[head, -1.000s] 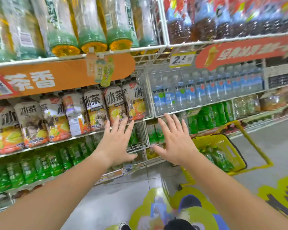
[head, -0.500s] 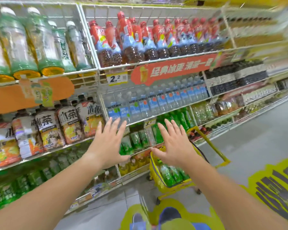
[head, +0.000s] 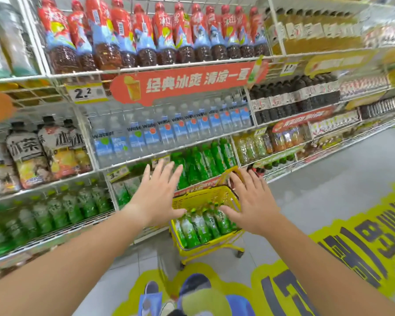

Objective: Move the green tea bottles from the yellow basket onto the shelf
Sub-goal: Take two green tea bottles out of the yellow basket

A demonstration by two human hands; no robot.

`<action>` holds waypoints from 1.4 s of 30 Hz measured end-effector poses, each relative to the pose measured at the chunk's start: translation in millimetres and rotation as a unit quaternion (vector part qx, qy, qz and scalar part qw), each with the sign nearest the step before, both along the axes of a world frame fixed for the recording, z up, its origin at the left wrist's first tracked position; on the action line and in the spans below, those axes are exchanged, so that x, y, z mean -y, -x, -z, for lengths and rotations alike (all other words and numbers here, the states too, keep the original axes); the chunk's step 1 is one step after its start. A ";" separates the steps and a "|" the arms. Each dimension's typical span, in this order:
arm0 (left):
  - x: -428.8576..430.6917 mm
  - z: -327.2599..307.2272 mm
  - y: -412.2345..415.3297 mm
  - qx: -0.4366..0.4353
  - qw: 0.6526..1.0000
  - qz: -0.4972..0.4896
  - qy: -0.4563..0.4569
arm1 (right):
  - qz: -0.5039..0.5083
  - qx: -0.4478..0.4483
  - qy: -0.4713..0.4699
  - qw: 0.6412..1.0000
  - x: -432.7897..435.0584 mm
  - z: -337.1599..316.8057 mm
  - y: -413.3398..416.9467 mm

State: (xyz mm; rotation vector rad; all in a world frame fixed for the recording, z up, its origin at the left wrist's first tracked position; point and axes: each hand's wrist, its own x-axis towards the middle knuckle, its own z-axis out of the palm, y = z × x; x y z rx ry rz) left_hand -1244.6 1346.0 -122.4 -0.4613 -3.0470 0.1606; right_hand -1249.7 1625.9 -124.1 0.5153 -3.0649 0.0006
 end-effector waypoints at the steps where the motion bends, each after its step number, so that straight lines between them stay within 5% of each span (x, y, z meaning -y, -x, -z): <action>1: -8.7 4.3 6.1 0.004 1.000 0.002 0.002 | 0.000 0.006 -0.003 1.000 -7.2 3.5 5.4; 22: -114.1 134.2 190.2 0.129 0.990 -0.064 0.011 | -0.068 0.125 -0.049 0.989 -74.8 118.6 216.9; 42: -177.0 433.0 174.9 0.329 0.897 -0.294 -0.014 | -0.153 0.342 -0.051 0.926 -107.8 436.1 284.4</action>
